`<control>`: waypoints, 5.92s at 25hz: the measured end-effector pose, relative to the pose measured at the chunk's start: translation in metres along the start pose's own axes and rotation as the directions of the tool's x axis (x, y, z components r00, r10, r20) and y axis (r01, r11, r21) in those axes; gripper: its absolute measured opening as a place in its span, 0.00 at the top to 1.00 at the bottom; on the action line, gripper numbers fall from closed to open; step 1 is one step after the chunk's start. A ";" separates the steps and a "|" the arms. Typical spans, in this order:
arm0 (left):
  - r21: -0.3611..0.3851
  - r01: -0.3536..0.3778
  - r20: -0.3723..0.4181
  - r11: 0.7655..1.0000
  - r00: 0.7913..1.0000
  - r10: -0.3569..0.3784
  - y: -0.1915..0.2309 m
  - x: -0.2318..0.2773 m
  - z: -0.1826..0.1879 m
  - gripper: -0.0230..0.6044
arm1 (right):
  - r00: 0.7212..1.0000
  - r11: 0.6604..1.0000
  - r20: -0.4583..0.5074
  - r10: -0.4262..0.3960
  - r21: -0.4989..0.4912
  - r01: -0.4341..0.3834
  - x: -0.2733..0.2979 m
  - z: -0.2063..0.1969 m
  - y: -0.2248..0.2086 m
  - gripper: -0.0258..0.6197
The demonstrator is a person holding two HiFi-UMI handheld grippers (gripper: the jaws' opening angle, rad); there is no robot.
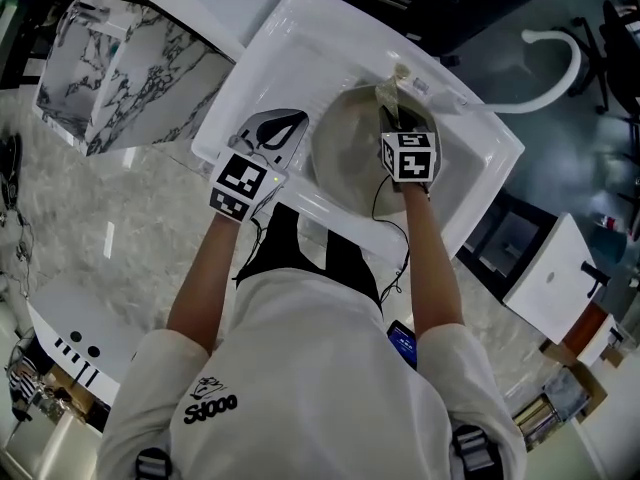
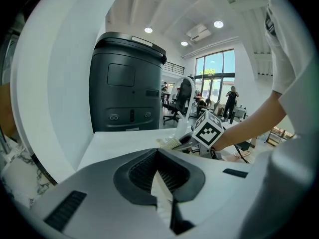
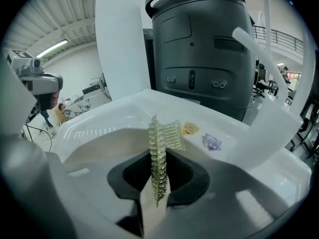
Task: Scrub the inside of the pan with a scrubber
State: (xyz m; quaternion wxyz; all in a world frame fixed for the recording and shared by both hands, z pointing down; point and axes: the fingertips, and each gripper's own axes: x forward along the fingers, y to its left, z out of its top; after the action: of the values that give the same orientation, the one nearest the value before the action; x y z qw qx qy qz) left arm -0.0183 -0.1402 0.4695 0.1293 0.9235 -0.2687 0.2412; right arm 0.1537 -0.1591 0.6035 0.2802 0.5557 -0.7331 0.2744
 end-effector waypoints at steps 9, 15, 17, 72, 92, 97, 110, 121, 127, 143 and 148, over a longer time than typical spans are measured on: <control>-0.022 -0.020 -0.026 1.000 0.999 0.019 0.007 -0.007 -0.015 0.96 | 0.999 0.999 -0.028 0.027 0.045 -0.026 0.025 -0.008 -0.001 0.84; -0.031 -0.022 -0.028 0.999 0.999 0.021 0.008 -0.006 -0.017 0.96 | 0.993 0.992 -0.031 0.110 0.061 -0.108 0.033 -0.008 0.008 0.84; -0.033 -0.023 -0.030 0.999 0.999 0.022 0.009 -0.005 -0.018 0.96 | 0.993 0.992 -0.044 0.113 0.053 -0.111 0.036 -0.008 0.010 0.84; -0.020 0.017 -0.031 1.000 0.999 -0.018 0.005 -0.020 -0.020 0.96 | 0.492 0.492 -0.446 0.748 -0.126 -0.862 -0.054 -0.085 0.185 0.83; -0.025 0.032 -0.036 0.999 0.999 -0.033 -0.007 -0.016 -0.023 0.96 | 0.404 0.450 -0.597 0.693 -0.079 -0.890 -0.073 -0.129 0.171 0.84; -0.005 0.028 -0.054 1.000 0.998 -0.029 -0.005 -0.017 -0.025 0.96 | 0.435 0.507 -0.631 0.643 -0.076 -0.859 -0.054 -0.139 0.162 0.84; 0.035 0.036 -0.120 0.999 0.992 -0.031 -0.007 -0.020 -0.045 0.96 | 0.463 0.581 -0.648 0.605 -0.039 -0.813 -0.020 -0.132 0.141 0.84; 0.070 0.060 -0.152 0.996 0.987 -0.049 -0.017 -0.016 -0.050 0.96 | 0.695 0.777 -0.582 0.422 -0.162 -0.608 0.015 -0.093 0.076 0.84; 0.076 0.070 -0.155 0.995 0.986 -0.057 -0.023 -0.015 -0.045 0.96 | 0.819 0.822 -0.549 0.164 -0.383 -0.421 0.028 -0.073 0.033 0.84; 0.103 0.084 -0.119 0.991 0.990 -0.072 -0.025 -0.001 -0.011 0.96 | 0.892 0.738 -0.445 -0.074 -0.626 -0.251 0.015 -0.053 -0.010 0.84; 0.078 0.098 -0.131 0.992 0.987 -0.087 -0.028 0.002 -0.018 0.96 | 0.874 0.776 -0.483 -0.048 -0.569 -0.272 0.018 -0.073 -0.014 0.84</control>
State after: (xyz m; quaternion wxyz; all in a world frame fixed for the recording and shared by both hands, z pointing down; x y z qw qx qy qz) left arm -0.0083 -0.1117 0.4828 0.1186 0.9223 -0.2063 0.3046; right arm 0.1707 -0.1220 0.6684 0.5992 0.3018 -0.7239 0.1608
